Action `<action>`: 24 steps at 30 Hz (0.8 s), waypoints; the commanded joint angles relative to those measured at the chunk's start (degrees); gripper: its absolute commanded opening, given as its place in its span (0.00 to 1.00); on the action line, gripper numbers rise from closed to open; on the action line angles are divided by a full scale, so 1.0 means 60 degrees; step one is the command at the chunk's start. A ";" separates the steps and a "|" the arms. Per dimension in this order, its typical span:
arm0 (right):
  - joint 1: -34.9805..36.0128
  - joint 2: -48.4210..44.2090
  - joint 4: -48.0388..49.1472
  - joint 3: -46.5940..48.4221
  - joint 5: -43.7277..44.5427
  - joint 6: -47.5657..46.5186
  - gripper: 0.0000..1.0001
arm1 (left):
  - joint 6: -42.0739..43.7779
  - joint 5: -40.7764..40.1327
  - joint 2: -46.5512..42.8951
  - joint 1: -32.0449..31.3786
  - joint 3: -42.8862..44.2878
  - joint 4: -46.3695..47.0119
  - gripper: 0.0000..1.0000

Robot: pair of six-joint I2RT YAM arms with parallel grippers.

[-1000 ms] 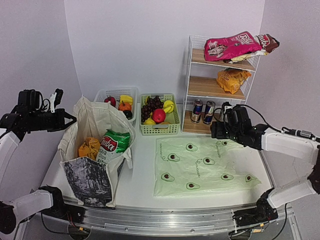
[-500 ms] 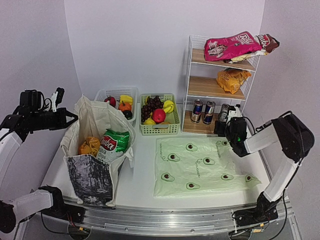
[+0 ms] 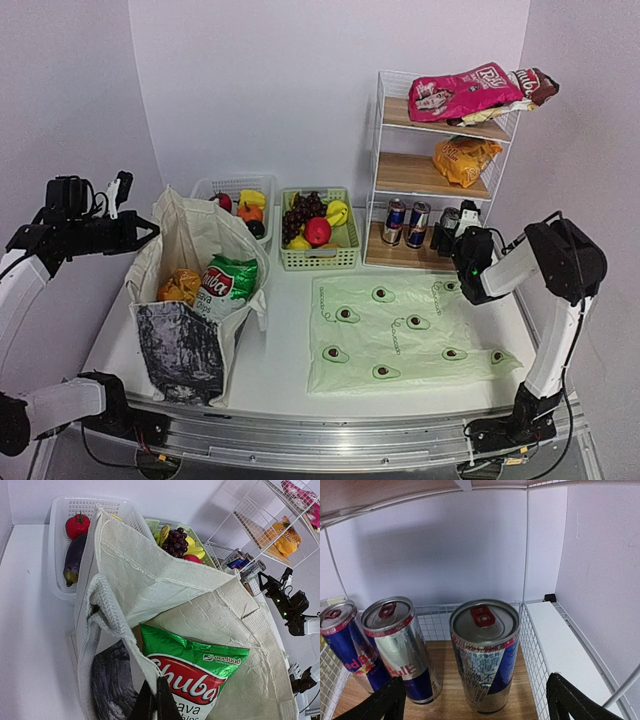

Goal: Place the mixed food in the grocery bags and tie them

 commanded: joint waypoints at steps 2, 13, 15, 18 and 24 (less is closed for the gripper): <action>-0.0102 0.0489 0.0550 0.0659 0.0007 -0.0156 0.95 | 0.0104 -0.0051 0.0139 0.0000 0.0213 0.0823 0.00; -0.0484 0.0996 0.0735 0.1346 0.0030 -0.0271 0.96 | 0.0122 0.0144 0.0204 0.0000 0.0364 0.0829 0.00; -0.0497 0.1062 0.0735 0.1460 -0.0063 -0.0436 0.96 | 0.0128 0.0176 0.0219 0.0000 0.0374 0.0831 0.00; -0.0526 0.1212 0.0735 0.1655 -0.0043 -0.0542 0.96 | 0.0128 0.0223 0.0261 0.0000 0.0382 0.0829 0.00; -0.0529 0.1535 0.0735 0.2101 0.0032 -0.0533 0.97 | 0.0209 0.0266 0.0309 0.0000 0.0427 0.0796 0.00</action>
